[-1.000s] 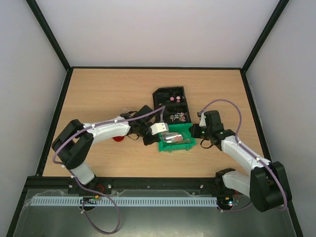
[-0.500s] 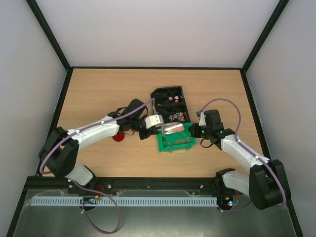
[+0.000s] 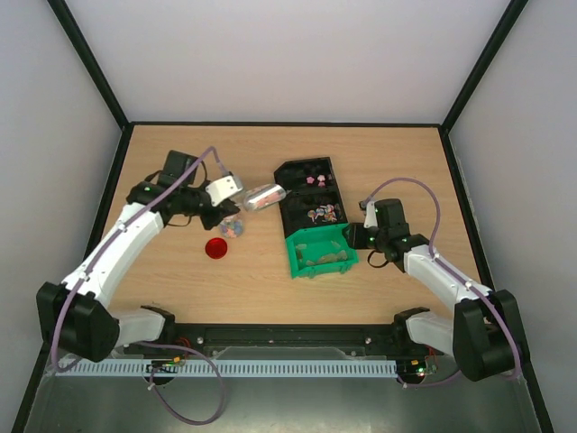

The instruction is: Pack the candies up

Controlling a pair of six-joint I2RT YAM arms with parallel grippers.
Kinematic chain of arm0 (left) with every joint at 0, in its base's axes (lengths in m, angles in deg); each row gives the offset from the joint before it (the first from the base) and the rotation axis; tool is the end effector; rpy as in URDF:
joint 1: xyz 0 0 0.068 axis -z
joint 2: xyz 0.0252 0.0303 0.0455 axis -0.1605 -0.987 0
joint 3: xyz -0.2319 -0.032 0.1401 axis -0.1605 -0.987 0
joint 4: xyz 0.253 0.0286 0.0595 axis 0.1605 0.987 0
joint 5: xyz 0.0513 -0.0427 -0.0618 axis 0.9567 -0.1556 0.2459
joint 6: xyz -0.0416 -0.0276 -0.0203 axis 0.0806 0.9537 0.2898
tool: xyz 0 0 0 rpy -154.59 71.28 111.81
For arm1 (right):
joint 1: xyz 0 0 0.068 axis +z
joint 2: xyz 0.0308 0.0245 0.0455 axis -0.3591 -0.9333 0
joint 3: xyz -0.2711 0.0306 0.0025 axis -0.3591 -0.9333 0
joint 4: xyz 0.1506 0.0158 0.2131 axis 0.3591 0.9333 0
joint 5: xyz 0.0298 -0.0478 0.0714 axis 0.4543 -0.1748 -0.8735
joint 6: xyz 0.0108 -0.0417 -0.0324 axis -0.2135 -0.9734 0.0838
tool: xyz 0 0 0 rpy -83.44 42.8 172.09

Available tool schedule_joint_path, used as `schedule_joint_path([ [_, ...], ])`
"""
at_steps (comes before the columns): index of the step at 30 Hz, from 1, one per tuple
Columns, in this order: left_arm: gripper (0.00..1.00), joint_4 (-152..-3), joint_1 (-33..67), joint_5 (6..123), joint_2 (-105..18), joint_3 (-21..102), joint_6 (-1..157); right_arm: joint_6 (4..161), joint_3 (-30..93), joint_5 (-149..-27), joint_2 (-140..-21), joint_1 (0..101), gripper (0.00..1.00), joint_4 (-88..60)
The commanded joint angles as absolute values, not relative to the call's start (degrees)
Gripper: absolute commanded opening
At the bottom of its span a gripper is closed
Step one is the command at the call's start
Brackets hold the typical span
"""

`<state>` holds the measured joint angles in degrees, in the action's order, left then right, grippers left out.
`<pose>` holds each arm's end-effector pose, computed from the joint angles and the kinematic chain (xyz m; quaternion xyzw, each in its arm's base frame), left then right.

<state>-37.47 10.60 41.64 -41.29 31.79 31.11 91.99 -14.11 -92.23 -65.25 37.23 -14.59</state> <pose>0.2442 -0.1074 0.3072 0.5041 0.7507 -0.1986 0.3781 0.2231 0.0726 0.1977 -0.0481 0.8846 0.2170 0.4099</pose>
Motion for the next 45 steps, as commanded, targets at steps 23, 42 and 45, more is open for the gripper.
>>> schedule_joint_path([
  [23,0.02,-5.2,-13.3,51.1,-34.5,37.9,8.6,88.7,-10.6,-93.2,-66.1,36.7,0.99,-13.2],
  [42,0.02,-5.9,-7.2,59.0,-41.0,42.2,13.1,89.1,-10.2,-92.9,-66.8,36.7,0.99,-13.9],
  [45,0.02,-5.5,-6.6,60.3,-41.9,42.3,13.9,89.2,-10.1,-92.8,-66.8,36.6,0.99,-14.0],
])
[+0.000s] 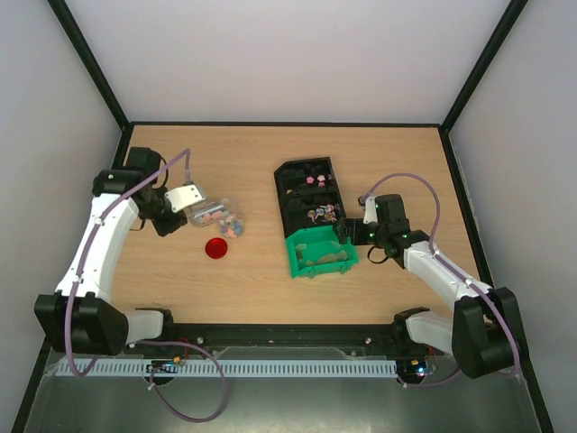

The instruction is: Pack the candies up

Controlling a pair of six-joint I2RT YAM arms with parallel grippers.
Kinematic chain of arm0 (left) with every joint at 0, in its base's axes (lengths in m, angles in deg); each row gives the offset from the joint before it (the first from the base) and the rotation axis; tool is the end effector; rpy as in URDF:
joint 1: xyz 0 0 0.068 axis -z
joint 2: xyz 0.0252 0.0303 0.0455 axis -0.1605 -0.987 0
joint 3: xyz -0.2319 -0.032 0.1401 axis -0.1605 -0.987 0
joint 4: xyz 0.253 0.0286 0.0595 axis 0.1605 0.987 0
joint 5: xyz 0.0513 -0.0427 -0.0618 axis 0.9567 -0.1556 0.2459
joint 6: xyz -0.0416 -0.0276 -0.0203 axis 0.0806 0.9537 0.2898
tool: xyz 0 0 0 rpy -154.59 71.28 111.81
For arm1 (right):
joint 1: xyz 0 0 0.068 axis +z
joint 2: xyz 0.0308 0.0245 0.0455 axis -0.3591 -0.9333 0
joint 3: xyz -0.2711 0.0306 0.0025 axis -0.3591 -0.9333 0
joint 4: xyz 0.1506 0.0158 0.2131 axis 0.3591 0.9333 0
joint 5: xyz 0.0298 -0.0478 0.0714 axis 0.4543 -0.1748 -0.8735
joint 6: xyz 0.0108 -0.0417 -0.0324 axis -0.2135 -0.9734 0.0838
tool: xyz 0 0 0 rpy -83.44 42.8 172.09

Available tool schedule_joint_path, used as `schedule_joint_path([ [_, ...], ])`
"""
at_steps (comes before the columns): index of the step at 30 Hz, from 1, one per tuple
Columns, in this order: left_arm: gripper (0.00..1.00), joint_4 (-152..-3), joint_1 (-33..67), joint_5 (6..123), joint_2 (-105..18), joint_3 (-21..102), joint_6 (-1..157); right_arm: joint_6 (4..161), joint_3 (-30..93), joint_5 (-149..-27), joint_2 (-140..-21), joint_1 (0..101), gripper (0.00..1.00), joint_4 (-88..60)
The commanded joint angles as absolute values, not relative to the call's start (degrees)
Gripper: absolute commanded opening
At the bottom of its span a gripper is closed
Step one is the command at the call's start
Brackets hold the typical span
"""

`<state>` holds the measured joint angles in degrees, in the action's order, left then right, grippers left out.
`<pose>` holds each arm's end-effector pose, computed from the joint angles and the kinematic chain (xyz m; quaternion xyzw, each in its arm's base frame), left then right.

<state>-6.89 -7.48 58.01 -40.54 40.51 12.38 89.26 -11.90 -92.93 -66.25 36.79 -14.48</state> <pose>0.2249 -0.0157 0.3236 0.4799 0.8492 -0.0312 0.2181 0.2305 0.0732 0.2062 -0.0694 0.8784 0.2124 0.4225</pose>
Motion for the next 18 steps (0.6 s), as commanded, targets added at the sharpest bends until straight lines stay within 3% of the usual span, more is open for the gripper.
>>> schedule_joint_path([
  [1,0.02,-5.5,-6.5,60.7,-42.1,42.4,14.1,89.3,-10.0,-92.8,-66.8,36.6,0.99,-13.9],
  [18,0.02,-2.1,-4.4,65.1,-43.8,47.1,13.7,89.7,-9.5,-93.2,-68.0,36.7,0.99,-14.4],
])
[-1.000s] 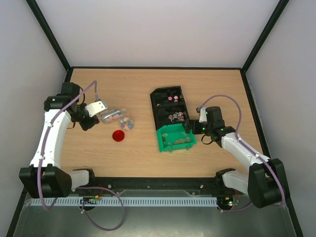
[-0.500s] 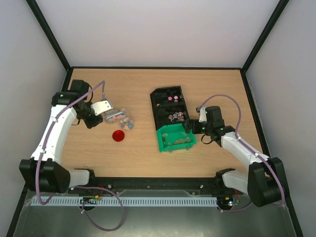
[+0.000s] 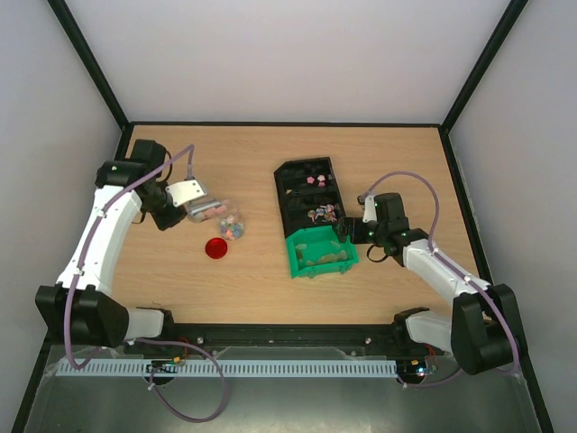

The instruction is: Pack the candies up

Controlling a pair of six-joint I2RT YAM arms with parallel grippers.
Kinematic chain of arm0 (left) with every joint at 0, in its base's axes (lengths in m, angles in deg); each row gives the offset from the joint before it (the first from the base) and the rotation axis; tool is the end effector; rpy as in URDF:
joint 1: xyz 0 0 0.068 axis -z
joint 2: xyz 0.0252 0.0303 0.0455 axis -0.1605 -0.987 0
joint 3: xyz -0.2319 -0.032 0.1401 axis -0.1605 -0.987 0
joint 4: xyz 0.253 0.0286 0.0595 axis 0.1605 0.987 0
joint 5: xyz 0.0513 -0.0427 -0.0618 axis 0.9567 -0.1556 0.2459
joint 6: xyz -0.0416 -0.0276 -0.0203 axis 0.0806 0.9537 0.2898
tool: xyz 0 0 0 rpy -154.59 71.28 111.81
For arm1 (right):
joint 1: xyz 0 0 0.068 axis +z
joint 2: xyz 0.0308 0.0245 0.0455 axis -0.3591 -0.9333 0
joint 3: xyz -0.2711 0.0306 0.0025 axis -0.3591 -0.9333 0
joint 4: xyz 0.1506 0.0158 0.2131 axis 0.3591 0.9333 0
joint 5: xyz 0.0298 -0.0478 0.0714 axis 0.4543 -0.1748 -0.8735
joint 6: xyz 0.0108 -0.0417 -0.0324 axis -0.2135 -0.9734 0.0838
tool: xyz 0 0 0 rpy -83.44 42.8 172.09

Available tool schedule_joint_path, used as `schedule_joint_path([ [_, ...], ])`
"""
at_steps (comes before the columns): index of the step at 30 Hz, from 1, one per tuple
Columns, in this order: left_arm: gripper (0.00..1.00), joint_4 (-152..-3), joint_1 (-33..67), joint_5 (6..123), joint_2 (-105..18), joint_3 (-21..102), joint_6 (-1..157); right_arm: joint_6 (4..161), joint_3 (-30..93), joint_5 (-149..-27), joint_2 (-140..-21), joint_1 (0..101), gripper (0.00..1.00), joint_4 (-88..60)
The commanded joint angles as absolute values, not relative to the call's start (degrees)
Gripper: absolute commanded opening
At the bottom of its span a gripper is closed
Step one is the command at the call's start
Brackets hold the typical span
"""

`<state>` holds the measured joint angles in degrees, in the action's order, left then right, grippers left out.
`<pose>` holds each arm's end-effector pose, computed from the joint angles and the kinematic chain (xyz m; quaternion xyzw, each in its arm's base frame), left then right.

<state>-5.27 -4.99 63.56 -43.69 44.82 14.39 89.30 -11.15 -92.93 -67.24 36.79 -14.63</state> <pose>0.2363 -0.0230 0.3315 0.4781 0.8565 0.0022 0.1946 0.2341 0.0743 0.2069 -0.0690 0.8788 0.2124 0.4217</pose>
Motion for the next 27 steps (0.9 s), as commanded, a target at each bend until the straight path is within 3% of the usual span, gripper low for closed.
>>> schedule_joint_path([
  [1,0.02,-2.0,-4.2,65.3,-43.8,47.4,13.7,89.7,-9.5,-93.2,-68.1,36.6,0.99,-14.4],
  [27,0.02,-2.2,-1.6,66.0,-42.7,49.0,14.2,87.7,-8.6,-92.7,-67.7,36.6,0.99,-15.0],
])
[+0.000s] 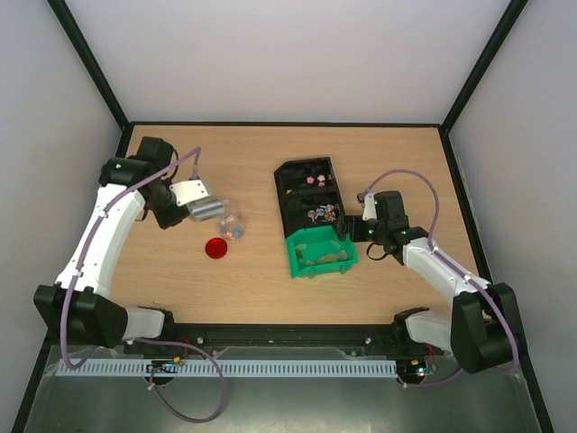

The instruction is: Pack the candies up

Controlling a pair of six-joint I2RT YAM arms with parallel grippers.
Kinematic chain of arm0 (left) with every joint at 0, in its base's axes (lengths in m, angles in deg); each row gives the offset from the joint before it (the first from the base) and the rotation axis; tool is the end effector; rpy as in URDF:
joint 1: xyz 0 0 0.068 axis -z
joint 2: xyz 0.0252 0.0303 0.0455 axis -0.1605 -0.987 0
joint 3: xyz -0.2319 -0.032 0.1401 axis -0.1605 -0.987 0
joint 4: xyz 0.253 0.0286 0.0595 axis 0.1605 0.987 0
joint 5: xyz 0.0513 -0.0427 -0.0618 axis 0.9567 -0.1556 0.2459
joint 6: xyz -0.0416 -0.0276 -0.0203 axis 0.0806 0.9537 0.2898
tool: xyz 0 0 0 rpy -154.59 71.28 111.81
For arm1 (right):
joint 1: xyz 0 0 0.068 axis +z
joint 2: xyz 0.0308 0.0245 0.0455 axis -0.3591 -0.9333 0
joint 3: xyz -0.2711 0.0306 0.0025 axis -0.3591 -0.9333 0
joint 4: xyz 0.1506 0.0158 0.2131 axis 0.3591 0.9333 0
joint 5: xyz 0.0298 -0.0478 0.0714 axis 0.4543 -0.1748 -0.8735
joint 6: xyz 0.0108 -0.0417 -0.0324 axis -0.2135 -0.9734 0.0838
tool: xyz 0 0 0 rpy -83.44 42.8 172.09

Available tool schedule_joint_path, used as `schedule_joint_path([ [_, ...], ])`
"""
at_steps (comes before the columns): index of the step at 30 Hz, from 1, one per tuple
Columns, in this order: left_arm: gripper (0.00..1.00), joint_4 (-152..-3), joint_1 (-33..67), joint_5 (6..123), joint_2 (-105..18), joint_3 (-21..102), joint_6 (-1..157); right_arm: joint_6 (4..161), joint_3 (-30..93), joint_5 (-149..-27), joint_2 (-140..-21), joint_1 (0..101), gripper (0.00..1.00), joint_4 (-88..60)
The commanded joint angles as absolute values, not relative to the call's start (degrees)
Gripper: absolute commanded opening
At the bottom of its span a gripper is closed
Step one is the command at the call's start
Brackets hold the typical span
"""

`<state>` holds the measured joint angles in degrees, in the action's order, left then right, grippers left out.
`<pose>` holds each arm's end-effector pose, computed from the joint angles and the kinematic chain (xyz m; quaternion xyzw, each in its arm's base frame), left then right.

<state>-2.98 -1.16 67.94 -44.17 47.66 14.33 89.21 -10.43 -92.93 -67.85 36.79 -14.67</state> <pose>0.2342 -0.0360 0.3418 0.5021 0.8450 0.0309 0.1813 0.2369 0.0751 0.2086 -0.0698 0.8781 0.2123 0.4230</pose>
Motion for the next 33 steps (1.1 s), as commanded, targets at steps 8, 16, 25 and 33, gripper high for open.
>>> schedule_joint_path([
  [8,0.02,-12.0,-10.4,52.2,-37.2,46.1,19.6,83.3,-8.7,-90.1,-63.1,36.6,0.99,-18.0],
  [16,0.02,-39.7,-17.1,50.9,-31.7,29.3,30.1,83.1,-4.3,-85.4,-64.2,36.6,0.99,-17.7],
  [25,0.02,-51.9,-22.7,49.3,-46.6,19.2,35.0,76.7,5.9,-103.3,-71.3,36.7,0.99,-7.8],
  [33,0.04,-60.6,-24.3,51.2,-53.5,13.8,36.8,73.9,11.0,-114.7,-79.0,37.8,0.99,0.7],
])
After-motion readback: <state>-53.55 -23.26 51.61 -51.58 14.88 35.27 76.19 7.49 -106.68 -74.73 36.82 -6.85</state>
